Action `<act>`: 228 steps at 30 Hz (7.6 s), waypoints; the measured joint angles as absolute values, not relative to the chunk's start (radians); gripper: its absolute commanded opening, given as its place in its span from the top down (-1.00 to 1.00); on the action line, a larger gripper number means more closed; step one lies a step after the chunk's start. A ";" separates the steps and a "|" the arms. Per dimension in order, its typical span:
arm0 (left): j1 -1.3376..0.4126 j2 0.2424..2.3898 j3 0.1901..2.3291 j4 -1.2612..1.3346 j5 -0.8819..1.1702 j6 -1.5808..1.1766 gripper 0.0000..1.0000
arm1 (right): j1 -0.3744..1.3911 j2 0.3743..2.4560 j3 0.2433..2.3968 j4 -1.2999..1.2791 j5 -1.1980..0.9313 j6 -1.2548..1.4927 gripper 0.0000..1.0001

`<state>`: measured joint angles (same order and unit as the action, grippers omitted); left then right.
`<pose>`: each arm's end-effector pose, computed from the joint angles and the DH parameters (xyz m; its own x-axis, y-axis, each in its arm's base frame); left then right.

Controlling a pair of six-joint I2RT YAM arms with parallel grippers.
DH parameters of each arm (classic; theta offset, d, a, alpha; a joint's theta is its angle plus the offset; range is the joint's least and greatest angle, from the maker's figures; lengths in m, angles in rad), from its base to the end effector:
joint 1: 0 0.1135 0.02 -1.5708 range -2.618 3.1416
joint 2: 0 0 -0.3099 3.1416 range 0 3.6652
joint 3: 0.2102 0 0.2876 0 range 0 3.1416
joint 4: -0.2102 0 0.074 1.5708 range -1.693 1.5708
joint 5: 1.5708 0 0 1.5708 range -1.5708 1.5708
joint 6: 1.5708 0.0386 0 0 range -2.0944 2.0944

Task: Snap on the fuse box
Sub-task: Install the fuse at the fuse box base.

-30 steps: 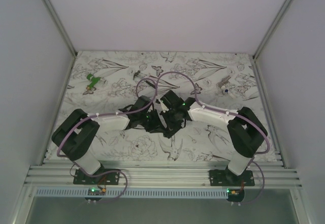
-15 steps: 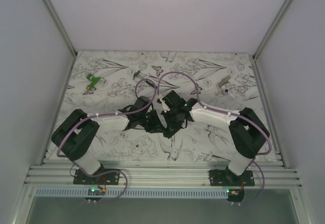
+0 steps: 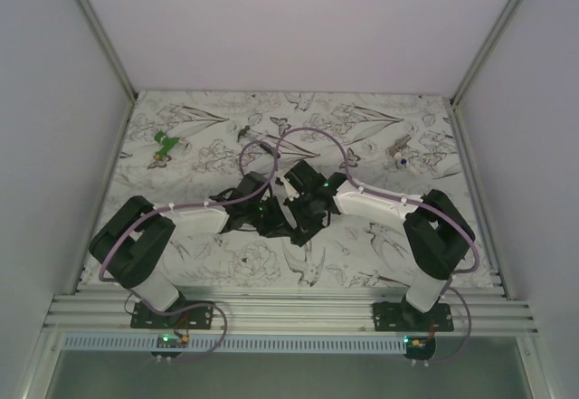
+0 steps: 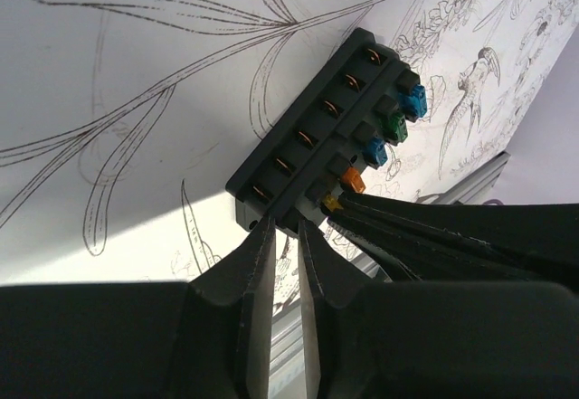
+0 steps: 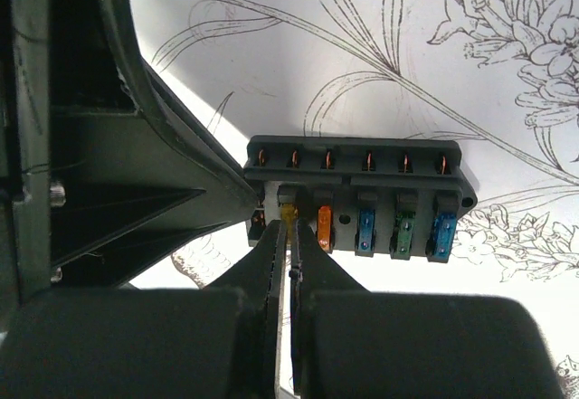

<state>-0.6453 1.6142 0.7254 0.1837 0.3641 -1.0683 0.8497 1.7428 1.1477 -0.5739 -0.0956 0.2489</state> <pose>0.2643 -0.2162 0.1712 -0.9318 -0.3236 -0.1645 -0.0787 0.6226 -0.7786 0.2505 0.2905 0.2074 -0.7792 -0.5150 -0.3574 -0.5988 0.7801 0.1815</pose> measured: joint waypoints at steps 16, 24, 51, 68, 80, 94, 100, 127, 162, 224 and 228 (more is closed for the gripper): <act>-0.710 1.451 0.648 0.057 0.225 -1.081 0.36 | 0.862 1.671 1.121 -0.560 -0.117 0.212 -0.08; -0.692 1.421 0.701 -0.009 0.205 -0.992 0.28 | 0.785 1.417 0.886 -0.439 -0.120 0.386 -0.07; -0.691 1.673 0.927 -0.027 0.306 -0.852 0.46 | 0.695 1.459 0.614 0.043 -0.231 0.753 0.20; -0.685 1.703 0.941 -0.032 0.335 -0.864 0.58 | 0.666 1.494 0.614 0.102 -0.268 0.771 0.49; -0.669 1.716 0.954 -0.050 0.348 -0.886 0.56 | 0.645 1.555 0.655 0.133 -0.314 0.748 0.67; -0.679 1.668 0.918 -0.042 0.256 -0.928 0.44 | 0.654 1.542 0.663 0.089 -0.352 0.681 0.47; -0.679 1.667 0.917 -0.042 0.241 -0.935 0.47 | 0.656 1.544 0.673 0.071 -0.358 0.665 0.47; -0.681 1.580 0.846 -0.027 0.251 -0.947 0.43 | 0.657 1.597 0.714 0.053 -0.421 0.662 0.47; -0.666 1.671 0.914 -0.103 0.305 -0.962 0.76 | 0.649 1.663 0.792 -0.035 -0.467 0.639 0.87; -0.692 1.594 0.886 -0.120 0.182 -0.927 0.40 | 0.794 1.607 0.890 -0.215 -0.208 0.617 0.43; -0.690 1.608 0.887 -0.108 0.193 -0.929 0.45 | 0.791 1.619 0.890 -0.220 -0.210 0.617 0.47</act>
<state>-0.6895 1.6077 0.8871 -0.1078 0.1928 -0.9287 0.7910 1.6192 0.8902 -0.2195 -0.2096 0.6170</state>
